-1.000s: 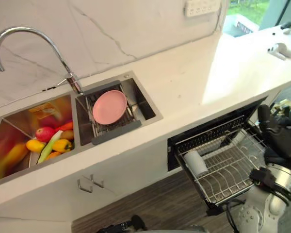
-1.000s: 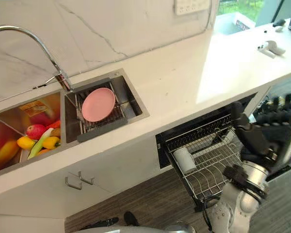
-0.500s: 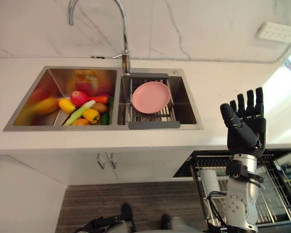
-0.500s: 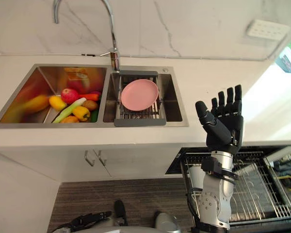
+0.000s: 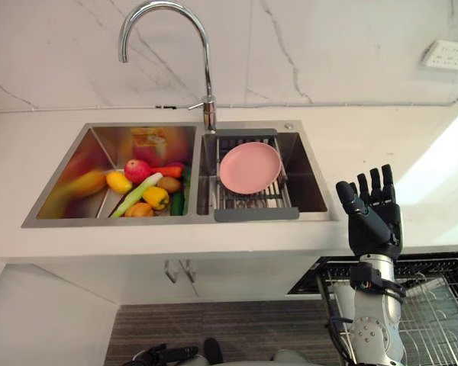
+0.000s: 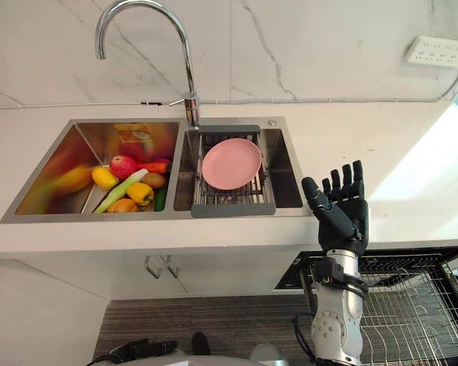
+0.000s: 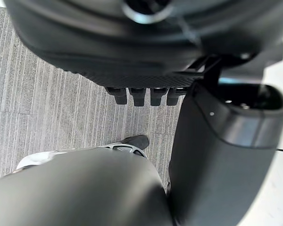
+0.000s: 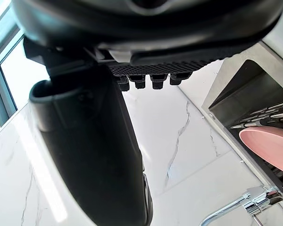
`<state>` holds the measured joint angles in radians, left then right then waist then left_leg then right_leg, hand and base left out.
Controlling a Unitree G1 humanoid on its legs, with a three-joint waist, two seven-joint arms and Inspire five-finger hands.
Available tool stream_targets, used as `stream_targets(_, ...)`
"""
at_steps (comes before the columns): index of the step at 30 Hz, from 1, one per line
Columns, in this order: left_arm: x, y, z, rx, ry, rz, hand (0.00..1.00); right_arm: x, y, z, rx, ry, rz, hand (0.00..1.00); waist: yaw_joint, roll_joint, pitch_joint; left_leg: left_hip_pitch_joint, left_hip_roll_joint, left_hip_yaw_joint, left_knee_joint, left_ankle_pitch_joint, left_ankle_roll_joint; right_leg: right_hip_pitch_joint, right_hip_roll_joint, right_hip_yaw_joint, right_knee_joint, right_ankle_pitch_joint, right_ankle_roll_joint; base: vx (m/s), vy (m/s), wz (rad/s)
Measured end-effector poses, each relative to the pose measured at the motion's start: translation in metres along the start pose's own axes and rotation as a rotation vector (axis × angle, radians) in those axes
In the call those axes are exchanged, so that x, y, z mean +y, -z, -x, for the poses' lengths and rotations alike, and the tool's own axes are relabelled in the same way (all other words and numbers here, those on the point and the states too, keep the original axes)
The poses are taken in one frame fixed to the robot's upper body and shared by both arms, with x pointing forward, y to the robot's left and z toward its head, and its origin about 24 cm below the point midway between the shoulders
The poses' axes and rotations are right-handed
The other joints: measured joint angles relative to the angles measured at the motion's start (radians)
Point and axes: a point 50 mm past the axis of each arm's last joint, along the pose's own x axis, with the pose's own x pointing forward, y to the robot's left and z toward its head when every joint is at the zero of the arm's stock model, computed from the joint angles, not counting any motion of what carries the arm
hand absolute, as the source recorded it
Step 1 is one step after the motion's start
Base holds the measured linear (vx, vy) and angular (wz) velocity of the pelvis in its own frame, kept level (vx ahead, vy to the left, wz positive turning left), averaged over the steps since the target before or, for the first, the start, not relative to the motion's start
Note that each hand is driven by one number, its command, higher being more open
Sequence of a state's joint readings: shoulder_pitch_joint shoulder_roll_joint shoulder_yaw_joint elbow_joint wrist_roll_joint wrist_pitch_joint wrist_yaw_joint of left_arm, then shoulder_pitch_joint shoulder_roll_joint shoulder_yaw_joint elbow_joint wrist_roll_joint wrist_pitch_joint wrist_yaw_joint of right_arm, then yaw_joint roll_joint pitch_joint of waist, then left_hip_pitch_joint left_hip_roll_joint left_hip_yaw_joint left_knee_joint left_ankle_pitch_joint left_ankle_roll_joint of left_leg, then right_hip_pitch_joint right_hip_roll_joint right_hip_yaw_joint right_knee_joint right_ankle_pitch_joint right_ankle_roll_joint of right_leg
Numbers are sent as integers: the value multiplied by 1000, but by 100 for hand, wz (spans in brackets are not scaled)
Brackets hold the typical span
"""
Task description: Walk over to the sink, pick up the cup, carry it to the dishwasher, place the cup inside the dishwasher, then close the dishwasher door
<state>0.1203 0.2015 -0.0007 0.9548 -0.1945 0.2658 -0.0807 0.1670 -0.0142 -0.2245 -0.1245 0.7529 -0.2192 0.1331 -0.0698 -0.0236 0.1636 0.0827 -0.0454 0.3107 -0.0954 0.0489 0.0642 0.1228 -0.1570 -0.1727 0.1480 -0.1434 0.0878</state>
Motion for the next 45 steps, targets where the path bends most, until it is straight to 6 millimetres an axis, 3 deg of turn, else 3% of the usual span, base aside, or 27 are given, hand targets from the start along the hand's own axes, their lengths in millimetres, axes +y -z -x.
stream_targets(3,3,6,1,1,-6,46,100,2,2,0,8,-5,-5,100,6,-5,-10,-33,12,2,42,-2,-4,-5,1,-4,-16,3,-4,6,-9,6)
stream_targets(5,4,6,1,-9,-8,143,100,3,3,0,10,-6,-9,100,27,-6,-9,-86,31,1,136,-37,-1,-1,7,-23,-34,18,-1,24,-36,26)
stream_targets(8,4,17,1,9,-4,326,100,7,6,0,7,-9,-19,100,48,-6,-7,-107,45,2,184,-43,7,59,16,-87,-91,27,-4,32,-41,53)
stream_targets(11,1,20,1,4,10,465,100,22,11,-9,9,-31,-53,100,84,3,5,-116,65,-4,205,-61,-22,86,40,-107,-139,42,-21,-6,-66,11)
stream_targets(14,1,18,1,-23,4,446,100,30,10,-18,-3,-7,-60,100,85,8,7,-109,78,10,213,-65,-28,87,46,-107,-147,39,-32,-17,-66,3)
stream_targets(19,0,8,0,-58,-6,316,100,31,-4,-21,-47,23,8,100,70,9,4,-102,86,70,219,-84,-23,40,33,-50,-105,10,-24,67,-20,-38)
stream_targets(23,-1,-5,1,-91,-8,199,100,37,-20,-30,-121,32,64,100,53,-1,-1,-92,63,91,234,-116,-13,-36,-18,-58,77,-58,15,141,42,-16)
stream_targets(24,-3,-6,0,-90,0,182,100,38,-23,-33,-135,34,98,100,55,9,-7,-86,64,96,234,-122,-10,-81,-34,-88,179,-62,20,99,45,-17)
stream_targets(26,-6,-15,0,-99,7,152,100,39,-25,-34,-152,49,130,100,54,0,-6,-55,52,96,224,-134,-1,-168,-95,-137,421,-67,16,133,90,1)
stream_targets(27,-5,-21,0,-105,6,116,100,40,-25,-34,-151,49,131,100,53,-30,-10,-27,22,91,212,-143,7,-220,-144,-126,561,-62,11,146,85,12)
stream_targets(29,-9,-24,0,-107,14,91,100,40,-24,-34,-151,48,139,100,52,-39,-13,-7,9,81,204,-151,11,-244,-166,-107,639,-39,2,130,36,18)
stream_targets(30,-16,-25,0,-105,30,55,100,40,-24,-34,-150,48,145,100,49,-36,-13,11,9,64,200,-155,15,-258,-180,-101,692,-31,-24,170,18,34)
stream_targets(31,-21,-26,0,-99,42,37,100,40,-24,-33,-147,48,146,100,41,-35,-14,18,11,46,198,-157,13,-263,-180,-104,700,-56,-30,183,-3,43)
stream_targets(33,-30,-29,-1,-92,63,-4,100,41,-24,-33,-146,42,151,100,39,-24,-7,26,33,20,192,-161,2,-291,-168,-121,624,-99,-38,127,-49,36)
stream_targets(35,-32,-31,-2,-89,74,-67,100,40,-25,-31,-145,40,156,100,32,-10,0,21,72,1,199,-164,-23,-294,-125,-122,379,-73,-16,108,-109,30)
stream_targets(36,-31,-31,-2,-90,73,-76,100,40,-25,-30,-146,39,157,100,33,-13,-1,19,76,-2,204,-168,-32,-294,-116,-119,306,-30,-17,117,-142,32)
stream_targets(37,-27,-31,-1,-89,68,-81,100,39,-26,-27,-144,36,157,100,33,-35,-7,19,70,-13,215,-178,-50,-293,-119,-102,210,116,-16,137,-204,25)
stream_targets(38,-22,-31,-1,-83,52,-83,100,37,-27,-25,-143,32,156,100,32,-48,-10,24,68,-26,223,-191,-69,-267,-119,-103,167,152,16,151,-240,17)
stream_targets(41,-28,-26,-3,-63,47,-73,100,31,-32,-25,-151,38,172,100,30,-1,-10,15,132,-30,233,-201,-104,-220,-48,-130,65,163,2,144,-205,-1)
stream_targets(45,-29,-23,-3,-56,43,-59,100,24,-31,-18,-91,0,172,100,29,3,-9,29,149,-37,206,-191,-120,-198,-19,-145,35,163,-5,92,-83,4)
